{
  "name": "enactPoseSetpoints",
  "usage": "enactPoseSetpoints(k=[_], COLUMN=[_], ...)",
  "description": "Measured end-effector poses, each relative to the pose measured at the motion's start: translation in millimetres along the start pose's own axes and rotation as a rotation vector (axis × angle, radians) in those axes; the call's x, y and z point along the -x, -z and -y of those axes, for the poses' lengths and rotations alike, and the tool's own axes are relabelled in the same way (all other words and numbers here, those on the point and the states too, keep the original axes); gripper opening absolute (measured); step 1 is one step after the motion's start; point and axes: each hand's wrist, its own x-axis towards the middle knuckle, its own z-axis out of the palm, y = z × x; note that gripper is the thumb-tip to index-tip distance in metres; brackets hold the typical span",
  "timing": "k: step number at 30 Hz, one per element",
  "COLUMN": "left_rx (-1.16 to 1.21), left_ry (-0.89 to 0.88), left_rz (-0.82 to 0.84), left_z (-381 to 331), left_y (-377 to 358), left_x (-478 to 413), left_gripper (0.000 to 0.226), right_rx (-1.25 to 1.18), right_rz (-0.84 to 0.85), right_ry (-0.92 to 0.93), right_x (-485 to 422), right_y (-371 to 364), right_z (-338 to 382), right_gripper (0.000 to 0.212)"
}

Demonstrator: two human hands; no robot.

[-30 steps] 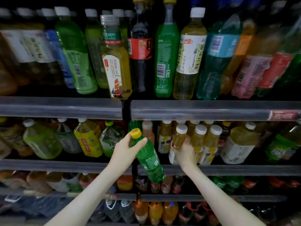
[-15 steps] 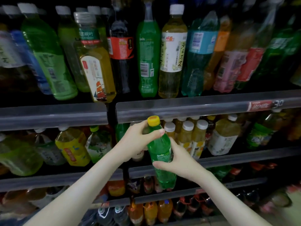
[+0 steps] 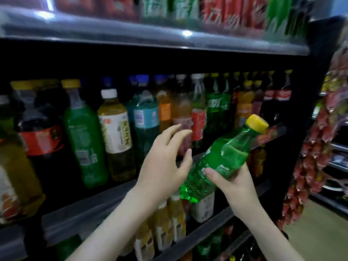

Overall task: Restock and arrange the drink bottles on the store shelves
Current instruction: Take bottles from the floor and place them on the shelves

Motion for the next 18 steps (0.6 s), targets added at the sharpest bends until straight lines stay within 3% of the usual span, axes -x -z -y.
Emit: enactPoseSetpoints(k=[6,8,13,18], left_rx=[-0.223,-0.300,-0.511,-0.595], left_ry=[-0.059,-0.018,0.059,0.027], left_rz=[-0.121,-0.148,-0.176,-0.180], left_z=[-14,-15,-14,-14], left_y=[-82,-105,-155,-188], left_x=[-57,-77,-118,-141], left_gripper=[0.054,0.060,0.075,0.073], right_rx=[-0.057,-0.042,-0.001,0.200], right_rz=[-0.205,-0.183,-0.124,-0.046], right_ry=[0.251,0.287,0.271,0.186], right_x=[-72,-99,-161,-221], right_y=[62,82,113,120], right_z=[9,2,-23,-43], right_gripper=[0.056,0.047,0.075,0.061])
